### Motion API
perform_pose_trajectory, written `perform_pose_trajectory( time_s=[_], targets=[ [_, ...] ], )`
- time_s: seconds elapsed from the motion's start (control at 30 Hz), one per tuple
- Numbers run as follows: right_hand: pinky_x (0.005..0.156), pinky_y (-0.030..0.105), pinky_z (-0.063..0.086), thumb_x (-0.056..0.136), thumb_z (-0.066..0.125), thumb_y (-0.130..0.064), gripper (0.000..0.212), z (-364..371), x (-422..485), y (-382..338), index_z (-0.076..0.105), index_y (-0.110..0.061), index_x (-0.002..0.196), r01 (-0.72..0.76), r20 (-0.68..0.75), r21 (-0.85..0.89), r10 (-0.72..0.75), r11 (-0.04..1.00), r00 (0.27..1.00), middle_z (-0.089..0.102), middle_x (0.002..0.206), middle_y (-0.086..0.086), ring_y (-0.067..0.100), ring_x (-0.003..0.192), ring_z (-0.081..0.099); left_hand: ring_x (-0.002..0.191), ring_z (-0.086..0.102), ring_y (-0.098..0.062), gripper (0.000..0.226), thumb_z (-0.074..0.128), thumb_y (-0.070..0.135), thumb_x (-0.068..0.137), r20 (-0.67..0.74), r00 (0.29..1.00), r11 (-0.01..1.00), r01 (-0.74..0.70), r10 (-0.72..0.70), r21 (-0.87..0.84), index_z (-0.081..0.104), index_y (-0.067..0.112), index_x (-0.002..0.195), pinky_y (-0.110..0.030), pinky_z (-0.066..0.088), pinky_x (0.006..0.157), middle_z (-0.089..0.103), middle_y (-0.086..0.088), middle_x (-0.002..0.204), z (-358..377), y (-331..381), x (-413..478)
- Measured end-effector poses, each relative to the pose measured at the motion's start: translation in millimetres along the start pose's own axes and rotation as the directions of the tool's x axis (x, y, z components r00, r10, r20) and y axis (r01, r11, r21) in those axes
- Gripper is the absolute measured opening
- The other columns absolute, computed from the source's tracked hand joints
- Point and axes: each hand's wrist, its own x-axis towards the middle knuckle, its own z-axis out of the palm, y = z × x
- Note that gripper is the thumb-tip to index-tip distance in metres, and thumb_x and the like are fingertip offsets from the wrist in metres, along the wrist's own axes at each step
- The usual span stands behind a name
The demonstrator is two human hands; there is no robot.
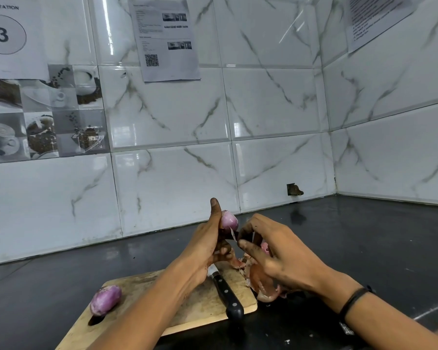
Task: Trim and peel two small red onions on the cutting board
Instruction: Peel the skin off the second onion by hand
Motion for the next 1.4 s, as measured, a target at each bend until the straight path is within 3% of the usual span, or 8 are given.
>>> perform_pose_trajectory(
  time_s=[0.23, 0.4, 0.6, 0.73, 0.87, 1.13, 1.2, 1.4],
  targets=[
    [0.077, 0.040, 0.052, 0.097, 0.051, -0.044, 0.008, -1, 0, -2, 0.053, -0.036, 0.097, -0.034, 0.034, -0.036, 0.035, 0.999, 0.999, 0.054, 0.095, -0.020, 0.004, 0.089, 0.055, 0.040, 0.050, -0.011, 0.079, 0.034, 0.074, 0.091, -0.044, 0.999, 0.998, 0.003, -0.006, -0.057, 0.062, 0.005, 0.119, -0.027, 0.051, 0.049, 0.078, -0.009, 0.082, 0, 7, -5],
    [0.073, 0.037, 0.054, 0.097, 0.059, -0.038, 0.007, -3, 1, 3, 0.056, -0.032, 0.099, -0.146, -0.119, -0.134, 0.131, 0.980, 0.984, 0.055, 0.097, -0.017, 0.006, 0.083, 0.058, 0.040, 0.039, -0.009, 0.074, 0.034, 0.072, 0.094, -0.052, 0.999, 0.998, 0.010, -0.014, -0.064, 0.059, 0.008, 0.122, -0.024, 0.045, 0.050, 0.078, -0.011, 0.085, -2, 7, -7],
    [0.072, 0.042, 0.057, 0.100, 0.054, -0.039, 0.012, -1, 1, 10, 0.062, -0.032, 0.106, -0.227, -0.161, -0.110, 0.208, 0.968, 0.965, 0.067, 0.092, -0.020, 0.005, 0.084, 0.064, 0.040, 0.030, -0.010, 0.066, 0.041, 0.067, 0.097, -0.004, 0.999, 0.997, 0.049, -0.050, -0.059, 0.065, 0.005, 0.095, -0.024, 0.038, 0.047, 0.072, -0.010, 0.072, 0, 8, -10],
    [0.071, 0.039, 0.056, 0.103, 0.041, -0.052, 0.033, -3, 1, 5, 0.064, -0.030, 0.099, -0.226, -0.172, -0.081, 0.210, 0.971, 0.963, 0.068, 0.085, -0.021, 0.003, 0.080, 0.063, 0.036, 0.027, -0.010, 0.059, 0.040, 0.060, 0.099, 0.080, 0.994, 0.996, 0.082, -0.079, -0.028, 0.065, 0.008, 0.087, -0.021, 0.038, 0.041, 0.063, -0.009, 0.066, -1, 9, -11],
    [0.070, 0.042, 0.056, 0.099, 0.051, -0.047, 0.015, -3, 1, 3, 0.060, -0.036, 0.102, -0.155, -0.183, -0.060, 0.142, 0.986, 0.973, 0.065, 0.091, -0.021, 0.005, 0.081, 0.063, 0.034, 0.025, -0.009, 0.062, 0.033, 0.060, 0.101, 0.131, 0.987, 0.995, 0.096, -0.091, -0.033, 0.063, 0.009, 0.083, -0.023, 0.036, 0.041, 0.057, -0.006, 0.062, 0, 8, -11],
    [0.076, 0.035, 0.056, 0.090, 0.050, -0.072, 0.043, -6, 1, -4, 0.066, -0.038, 0.109, -0.115, -0.155, -0.004, 0.113, 0.993, 0.981, 0.067, 0.099, -0.025, 0.004, 0.087, 0.066, 0.037, 0.026, -0.008, 0.093, 0.018, 0.079, 0.092, 0.188, 0.978, 0.992, 0.102, -0.087, -0.071, 0.068, 0.003, 0.106, -0.027, 0.044, 0.049, 0.063, -0.002, 0.061, 1, 2, -5],
    [0.078, 0.036, 0.057, 0.090, 0.050, -0.069, 0.044, -7, 1, -4, 0.067, -0.035, 0.112, -0.133, -0.187, 0.002, 0.131, 0.991, 0.974, 0.068, 0.102, -0.024, 0.003, 0.089, 0.066, 0.039, 0.029, -0.009, 0.087, 0.019, 0.078, 0.093, 0.216, 0.973, 0.995, 0.093, -0.086, -0.023, 0.067, 0.006, 0.105, -0.025, 0.043, 0.046, 0.070, -0.006, 0.070, 4, 4, -10],
    [0.077, 0.036, 0.057, 0.096, 0.050, -0.046, 0.028, -8, 0, -2, 0.070, -0.031, 0.109, -0.169, -0.272, 0.019, 0.167, 0.985, 0.948, 0.069, 0.099, -0.021, 0.000, 0.091, 0.064, 0.046, 0.035, -0.008, 0.087, 0.030, 0.081, 0.087, 0.275, 0.959, 0.997, 0.066, -0.075, 0.044, 0.065, 0.010, 0.122, -0.028, 0.044, 0.058, 0.076, -0.010, 0.095, 5, 6, -11]
  ],
)
